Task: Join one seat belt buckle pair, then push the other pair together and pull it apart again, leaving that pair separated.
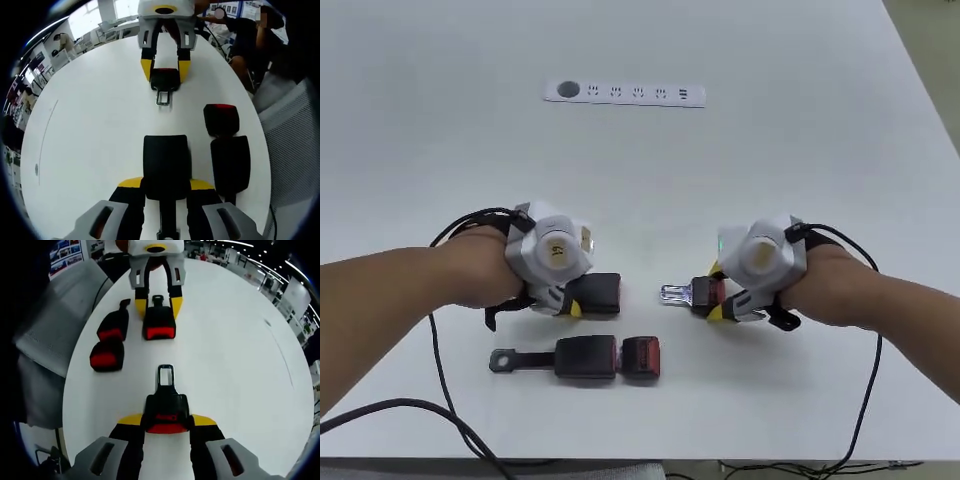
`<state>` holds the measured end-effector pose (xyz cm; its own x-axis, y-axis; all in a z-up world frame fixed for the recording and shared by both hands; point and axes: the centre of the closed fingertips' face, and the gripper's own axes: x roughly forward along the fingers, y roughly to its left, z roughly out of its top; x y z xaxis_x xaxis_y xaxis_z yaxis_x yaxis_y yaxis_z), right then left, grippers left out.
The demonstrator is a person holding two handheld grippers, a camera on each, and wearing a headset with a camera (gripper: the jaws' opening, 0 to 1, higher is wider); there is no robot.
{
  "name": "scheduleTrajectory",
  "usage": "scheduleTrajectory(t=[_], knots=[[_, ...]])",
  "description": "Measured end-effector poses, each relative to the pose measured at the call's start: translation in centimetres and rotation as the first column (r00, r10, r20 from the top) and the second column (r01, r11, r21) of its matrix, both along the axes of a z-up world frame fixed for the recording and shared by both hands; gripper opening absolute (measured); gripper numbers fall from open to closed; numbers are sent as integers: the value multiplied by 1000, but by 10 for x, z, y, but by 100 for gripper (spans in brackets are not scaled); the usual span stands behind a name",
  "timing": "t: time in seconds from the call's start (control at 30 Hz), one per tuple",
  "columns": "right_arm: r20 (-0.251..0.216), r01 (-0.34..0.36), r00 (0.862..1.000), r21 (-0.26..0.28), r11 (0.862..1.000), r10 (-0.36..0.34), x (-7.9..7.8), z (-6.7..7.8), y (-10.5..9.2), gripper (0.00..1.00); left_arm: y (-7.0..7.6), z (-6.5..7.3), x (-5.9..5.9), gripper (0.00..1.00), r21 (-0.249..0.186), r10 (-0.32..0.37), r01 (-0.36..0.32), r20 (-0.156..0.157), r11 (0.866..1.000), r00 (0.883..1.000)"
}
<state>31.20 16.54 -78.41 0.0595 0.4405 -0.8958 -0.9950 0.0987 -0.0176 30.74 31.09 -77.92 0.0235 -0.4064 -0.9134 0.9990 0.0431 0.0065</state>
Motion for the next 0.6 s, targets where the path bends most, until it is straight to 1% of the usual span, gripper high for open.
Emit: scheduleTrajectory(t=[0.27,0.43,0.5,0.6], knots=[[-1,-2,1000,33,999,2,-1,1,33,32,1,-1,0,32,14,14,-14,-5,1000,1000],[1,-13,1000,41,999,13,-3,1,45,32,1,-2,0,32,8,18,-17,-6,1000,1000],[2,-14,1000,42,999,14,-1,0,49,32,2,-2,1,32,9,22,-22,-10,1000,1000],[7,-26,1000,32,999,25,-3,1,50,32,3,-3,1,32,12,25,-25,-11,1000,1000]])
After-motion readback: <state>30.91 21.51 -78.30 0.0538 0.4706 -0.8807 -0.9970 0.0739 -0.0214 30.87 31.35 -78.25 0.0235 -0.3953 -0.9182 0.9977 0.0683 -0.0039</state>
